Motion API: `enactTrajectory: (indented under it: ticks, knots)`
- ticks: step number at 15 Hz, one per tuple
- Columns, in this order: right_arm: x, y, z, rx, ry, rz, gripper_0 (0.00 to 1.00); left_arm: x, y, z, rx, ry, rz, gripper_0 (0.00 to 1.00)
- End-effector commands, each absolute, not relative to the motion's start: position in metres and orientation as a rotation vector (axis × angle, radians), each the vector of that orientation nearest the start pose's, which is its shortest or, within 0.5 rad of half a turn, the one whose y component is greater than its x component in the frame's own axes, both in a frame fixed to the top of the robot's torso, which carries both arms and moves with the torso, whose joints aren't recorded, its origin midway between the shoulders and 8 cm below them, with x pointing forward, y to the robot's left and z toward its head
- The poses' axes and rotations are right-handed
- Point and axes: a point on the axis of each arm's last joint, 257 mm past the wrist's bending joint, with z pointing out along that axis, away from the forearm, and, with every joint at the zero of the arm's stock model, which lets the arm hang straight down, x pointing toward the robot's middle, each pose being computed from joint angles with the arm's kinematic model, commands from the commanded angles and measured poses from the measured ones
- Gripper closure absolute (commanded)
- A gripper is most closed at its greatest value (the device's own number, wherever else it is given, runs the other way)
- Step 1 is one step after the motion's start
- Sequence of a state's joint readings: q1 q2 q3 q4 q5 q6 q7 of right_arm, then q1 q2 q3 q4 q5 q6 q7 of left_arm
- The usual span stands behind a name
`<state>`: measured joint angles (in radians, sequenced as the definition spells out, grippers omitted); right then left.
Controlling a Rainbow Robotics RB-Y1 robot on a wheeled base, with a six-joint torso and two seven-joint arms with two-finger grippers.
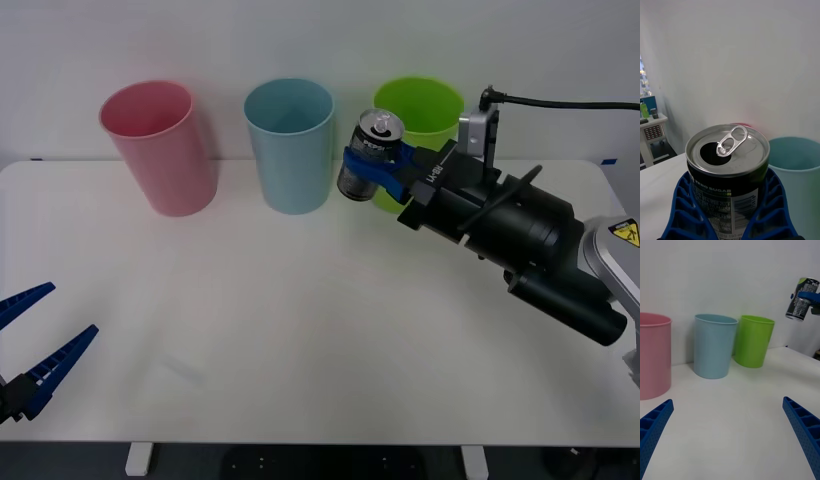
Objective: Grasp the object on the table and drop it into the matching bin: aluminum can to the light blue bin, PET bottle to the pink bin.
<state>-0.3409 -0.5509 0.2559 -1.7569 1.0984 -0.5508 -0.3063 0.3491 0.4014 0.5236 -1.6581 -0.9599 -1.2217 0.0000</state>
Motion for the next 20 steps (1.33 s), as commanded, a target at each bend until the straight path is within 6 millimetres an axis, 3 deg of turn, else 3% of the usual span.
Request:
enactTrajectory:
  ticks: [1,9,13,16,20]
  knots:
    - [0.516,-0.026,-0.021,-0.706,1.251,0.807,1.00,0.342,0.330,-0.169,0.465,1.441,-0.567,0.00]
    - [0.604,0.037,0.000,-0.615,1.290,0.765,1.00,0.342,0.330,-0.169,0.465,1.441,-0.567,0.00]
    - [0.649,0.056,0.010,-0.516,1.336,0.714,1.00,0.342,0.330,-0.169,0.465,1.441,-0.567,0.00]
    - [0.672,0.063,0.017,-0.441,1.358,0.656,1.00,0.342,0.330,-0.169,0.465,1.441,-0.567,0.00]
    - [0.686,0.066,0.020,-0.366,1.367,0.585,1.00,0.342,0.330,-0.169,0.465,1.441,-0.567,0.00]
